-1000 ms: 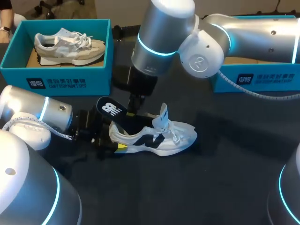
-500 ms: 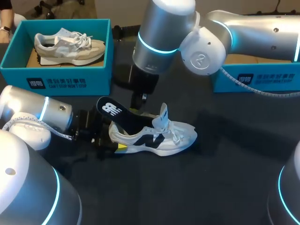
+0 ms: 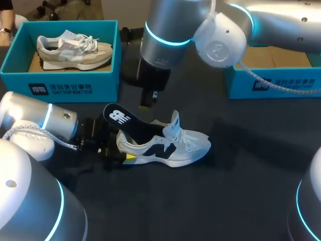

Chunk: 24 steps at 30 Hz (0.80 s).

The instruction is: Take the shoe out of the shoebox, open the shoe tongue, remove and reinsert the insole, then place the shoe into the shoebox

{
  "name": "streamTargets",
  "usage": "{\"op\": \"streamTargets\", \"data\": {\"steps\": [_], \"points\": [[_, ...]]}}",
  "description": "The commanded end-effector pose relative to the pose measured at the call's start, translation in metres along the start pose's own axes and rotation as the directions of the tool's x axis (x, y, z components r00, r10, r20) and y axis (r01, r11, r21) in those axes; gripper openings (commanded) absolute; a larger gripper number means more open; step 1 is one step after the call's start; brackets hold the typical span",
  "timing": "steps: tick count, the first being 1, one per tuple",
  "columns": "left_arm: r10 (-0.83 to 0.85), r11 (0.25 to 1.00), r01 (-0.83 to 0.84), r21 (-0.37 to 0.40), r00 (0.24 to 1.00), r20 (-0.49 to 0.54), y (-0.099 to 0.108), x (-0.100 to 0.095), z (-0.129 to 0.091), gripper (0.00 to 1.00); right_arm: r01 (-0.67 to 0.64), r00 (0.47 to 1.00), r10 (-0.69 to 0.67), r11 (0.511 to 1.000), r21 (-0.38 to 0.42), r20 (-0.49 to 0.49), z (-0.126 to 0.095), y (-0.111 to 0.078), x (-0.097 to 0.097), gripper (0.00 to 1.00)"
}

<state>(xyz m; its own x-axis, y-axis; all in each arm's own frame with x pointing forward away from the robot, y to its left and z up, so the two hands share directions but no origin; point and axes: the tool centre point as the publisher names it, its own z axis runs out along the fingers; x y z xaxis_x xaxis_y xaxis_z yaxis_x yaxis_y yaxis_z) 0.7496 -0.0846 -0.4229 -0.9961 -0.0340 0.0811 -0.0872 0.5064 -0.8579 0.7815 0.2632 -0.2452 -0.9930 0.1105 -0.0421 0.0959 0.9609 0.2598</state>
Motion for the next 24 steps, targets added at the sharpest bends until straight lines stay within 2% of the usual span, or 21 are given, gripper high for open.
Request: {"op": "streamTargets", "data": {"steps": [1,8,14,19,24], "points": [[-0.001,1.000,0.001,-0.004,1.000,0.001,0.000,0.001,0.001,0.00,-0.022,1.000,0.022,1.000,-0.002,0.012,-0.024,-0.009,0.000,0.00],[-0.001,1.000,0.001,-0.004,1.000,0.001,0.000,0.001,0.001,0.00,-0.076,0.997,0.074,0.994,-0.079,-0.036,-0.041,-0.015,-0.004,0.00],[-0.001,1.000,0.001,-0.004,1.000,0.001,0.000,0.001,0.001,0.00,-0.096,0.994,0.091,0.992,-0.086,-0.058,-0.050,-0.016,-0.007,0.00],[-0.001,1.000,0.001,-0.004,1.000,0.001,0.000,0.001,0.001,0.00,-0.101,0.993,0.093,0.989,-0.105,-0.077,-0.051,-0.017,-0.005,0.00],[-0.001,1.000,0.001,-0.004,1.000,0.001,0.000,0.001,0.001,0.00,-0.099,0.992,0.088,0.988,-0.118,-0.094,-0.043,-0.016,0.002,0.00]]}}
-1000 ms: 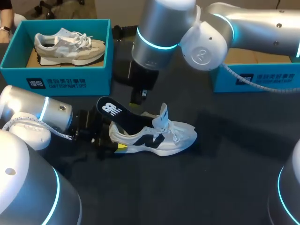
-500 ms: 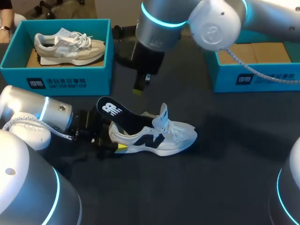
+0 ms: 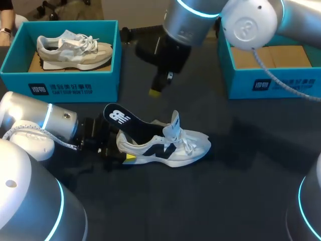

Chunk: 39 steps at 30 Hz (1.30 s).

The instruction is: Take the shoe out of the shoebox, open the shoe tongue, remove and reinsert the insole, then place the shoe into the shoebox

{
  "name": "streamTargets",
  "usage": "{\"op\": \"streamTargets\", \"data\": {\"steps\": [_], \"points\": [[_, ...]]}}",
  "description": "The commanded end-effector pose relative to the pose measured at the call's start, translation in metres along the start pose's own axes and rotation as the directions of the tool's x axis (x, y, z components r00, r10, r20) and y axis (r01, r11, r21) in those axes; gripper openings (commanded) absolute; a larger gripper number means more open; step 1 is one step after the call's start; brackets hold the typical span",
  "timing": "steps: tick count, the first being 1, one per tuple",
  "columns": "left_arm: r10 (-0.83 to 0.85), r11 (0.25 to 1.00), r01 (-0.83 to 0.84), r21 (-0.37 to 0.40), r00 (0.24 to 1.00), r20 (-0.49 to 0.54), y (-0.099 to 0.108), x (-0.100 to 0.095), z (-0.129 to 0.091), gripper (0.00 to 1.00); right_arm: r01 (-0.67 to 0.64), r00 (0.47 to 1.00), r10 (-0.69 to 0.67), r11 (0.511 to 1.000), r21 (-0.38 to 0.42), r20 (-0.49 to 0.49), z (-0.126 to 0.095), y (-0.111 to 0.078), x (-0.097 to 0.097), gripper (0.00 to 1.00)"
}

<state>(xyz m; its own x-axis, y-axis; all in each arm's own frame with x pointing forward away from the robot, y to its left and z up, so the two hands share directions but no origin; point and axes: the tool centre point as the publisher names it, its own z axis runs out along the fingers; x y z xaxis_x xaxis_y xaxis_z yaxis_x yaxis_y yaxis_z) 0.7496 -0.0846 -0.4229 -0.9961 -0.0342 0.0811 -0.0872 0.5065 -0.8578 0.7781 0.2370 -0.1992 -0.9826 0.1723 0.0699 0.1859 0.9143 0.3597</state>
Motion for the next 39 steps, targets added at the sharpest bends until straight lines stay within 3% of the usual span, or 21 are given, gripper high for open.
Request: {"op": "streamTargets", "data": {"steps": [1,3,6,8,13,34,39], "points": [[-0.001,1.000,0.001,-0.004,1.000,0.001,0.000,0.001,0.001,0.00,0.002,1.000,-0.002,1.000,-0.020,-0.004,0.010,-0.004,0.003,0.00],[-0.001,1.000,0.001,-0.004,1.000,0.001,0.000,0.001,0.001,0.00,0.004,1.000,-0.005,1.000,-0.026,-0.008,0.015,-0.003,0.005,0.00],[-0.001,1.000,0.001,-0.004,1.000,0.001,0.000,0.001,0.001,0.00,0.006,1.000,-0.006,0.999,-0.038,-0.014,0.020,-0.003,0.007,0.12],[-0.001,1.000,0.001,-0.004,1.000,0.001,0.000,0.001,0.001,0.00,0.008,1.000,-0.009,0.999,-0.049,-0.025,0.028,-0.004,0.009,0.29],[-0.001,1.000,0.001,-0.004,1.000,0.001,0.000,0.001,0.001,0.00,0.002,0.999,-0.005,0.998,-0.067,-0.047,0.045,-0.006,0.008,0.39],[-0.001,1.000,0.001,-0.004,1.000,0.001,0.000,0.001,0.001,0.00,0.004,0.987,-0.021,0.994,-0.108,-0.158,0.107,-0.002,-0.004,0.36],[-0.001,1.000,0.001,-0.004,1.000,0.001,0.000,0.001,0.001,0.00,0.000,0.985,-0.019,0.993,-0.114,-0.169,0.112,-0.002,-0.005,0.29]]}}
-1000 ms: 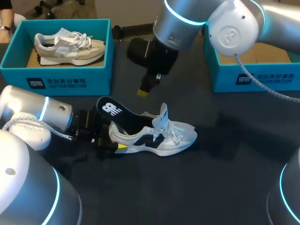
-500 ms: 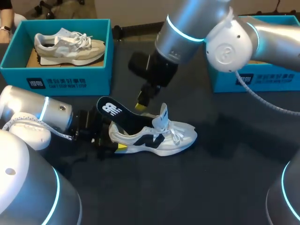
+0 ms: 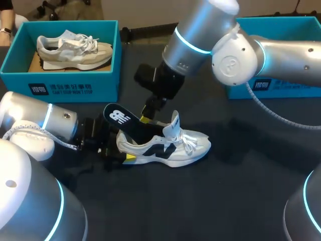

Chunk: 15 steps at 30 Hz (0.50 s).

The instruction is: Take the shoe out of the shoebox, open the shoe tongue, remove and reinsert the insole, then place the shoe into the shoebox

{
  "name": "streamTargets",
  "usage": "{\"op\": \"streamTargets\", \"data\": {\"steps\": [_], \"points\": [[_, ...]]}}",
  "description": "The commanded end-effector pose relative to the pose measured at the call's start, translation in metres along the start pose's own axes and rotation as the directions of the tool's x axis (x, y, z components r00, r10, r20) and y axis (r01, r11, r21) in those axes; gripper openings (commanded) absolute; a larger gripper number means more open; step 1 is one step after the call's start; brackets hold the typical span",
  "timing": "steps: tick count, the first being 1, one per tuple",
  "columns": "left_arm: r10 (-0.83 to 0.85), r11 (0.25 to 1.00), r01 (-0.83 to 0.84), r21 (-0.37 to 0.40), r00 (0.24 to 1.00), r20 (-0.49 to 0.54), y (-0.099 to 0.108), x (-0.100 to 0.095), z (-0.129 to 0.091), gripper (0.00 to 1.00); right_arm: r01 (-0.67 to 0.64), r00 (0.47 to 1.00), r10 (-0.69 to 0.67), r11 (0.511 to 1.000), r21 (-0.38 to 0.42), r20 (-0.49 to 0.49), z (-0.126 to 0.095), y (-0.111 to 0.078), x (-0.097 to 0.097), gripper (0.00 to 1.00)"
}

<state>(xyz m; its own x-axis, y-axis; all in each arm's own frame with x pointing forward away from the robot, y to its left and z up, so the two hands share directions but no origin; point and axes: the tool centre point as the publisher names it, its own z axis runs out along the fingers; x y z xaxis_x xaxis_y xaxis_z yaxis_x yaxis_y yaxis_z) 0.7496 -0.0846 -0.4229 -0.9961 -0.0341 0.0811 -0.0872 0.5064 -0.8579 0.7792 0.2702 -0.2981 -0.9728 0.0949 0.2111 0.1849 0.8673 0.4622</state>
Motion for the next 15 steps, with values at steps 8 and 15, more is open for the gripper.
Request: {"op": "streamTargets", "data": {"steps": [8,15], "points": [[-0.001,1.000,0.001,-0.004,1.000,0.001,0.000,0.001,0.001,0.00,-0.009,1.000,0.009,1.000,-0.003,-0.018,0.010,0.000,0.003,0.00],[-0.001,1.000,0.001,-0.004,1.000,0.001,0.000,0.001,0.001,0.00,-0.016,1.000,0.016,1.000,0.010,0.005,-0.002,-0.002,0.014,0.00]]}}
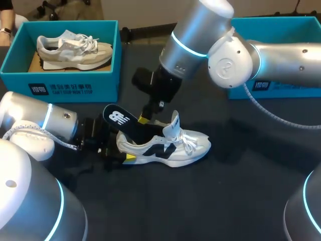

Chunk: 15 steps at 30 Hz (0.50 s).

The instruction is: Take the shoe out of the shoebox, open the shoe tongue, remove and reinsert the insole, then place the shoe into the shoebox

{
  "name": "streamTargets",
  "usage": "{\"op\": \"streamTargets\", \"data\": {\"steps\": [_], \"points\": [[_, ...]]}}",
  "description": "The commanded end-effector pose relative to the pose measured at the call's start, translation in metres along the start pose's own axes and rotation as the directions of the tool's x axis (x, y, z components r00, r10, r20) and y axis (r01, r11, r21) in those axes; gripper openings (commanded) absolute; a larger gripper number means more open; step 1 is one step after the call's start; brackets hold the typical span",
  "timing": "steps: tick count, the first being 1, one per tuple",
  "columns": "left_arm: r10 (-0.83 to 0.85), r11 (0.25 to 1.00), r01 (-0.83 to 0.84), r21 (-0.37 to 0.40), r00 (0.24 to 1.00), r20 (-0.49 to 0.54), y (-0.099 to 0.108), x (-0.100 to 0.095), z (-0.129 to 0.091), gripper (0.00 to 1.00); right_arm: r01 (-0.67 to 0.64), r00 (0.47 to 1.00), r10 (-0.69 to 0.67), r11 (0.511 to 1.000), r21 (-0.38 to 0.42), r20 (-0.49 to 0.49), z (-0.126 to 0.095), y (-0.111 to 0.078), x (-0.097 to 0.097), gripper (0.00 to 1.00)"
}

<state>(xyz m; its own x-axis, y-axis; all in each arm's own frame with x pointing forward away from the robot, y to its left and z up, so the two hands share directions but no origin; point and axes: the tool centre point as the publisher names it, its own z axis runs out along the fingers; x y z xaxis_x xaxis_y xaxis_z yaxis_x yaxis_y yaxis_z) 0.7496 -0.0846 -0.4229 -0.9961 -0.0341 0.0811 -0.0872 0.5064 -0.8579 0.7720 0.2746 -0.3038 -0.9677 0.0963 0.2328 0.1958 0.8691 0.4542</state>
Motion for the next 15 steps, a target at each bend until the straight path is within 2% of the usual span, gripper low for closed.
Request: {"op": "streamTargets", "data": {"steps": [1,7,15], "points": [[-0.001,1.000,0.001,-0.004,1.000,0.001,0.000,0.001,0.001,0.00,-0.005,1.000,0.005,1.000,0.003,0.029,-0.013,-0.003,0.009,0.00],[-0.001,1.000,0.001,-0.004,1.000,0.001,0.000,0.001,0.001,0.00,-0.002,0.999,0.002,1.000,-0.013,0.039,-0.032,0.002,0.018,0.00],[-0.001,1.000,0.001,-0.004,1.000,0.001,0.000,0.001,0.001,0.00,0.010,0.997,-0.013,0.999,0.039,0.074,-0.059,0.005,0.030,0.00]]}}
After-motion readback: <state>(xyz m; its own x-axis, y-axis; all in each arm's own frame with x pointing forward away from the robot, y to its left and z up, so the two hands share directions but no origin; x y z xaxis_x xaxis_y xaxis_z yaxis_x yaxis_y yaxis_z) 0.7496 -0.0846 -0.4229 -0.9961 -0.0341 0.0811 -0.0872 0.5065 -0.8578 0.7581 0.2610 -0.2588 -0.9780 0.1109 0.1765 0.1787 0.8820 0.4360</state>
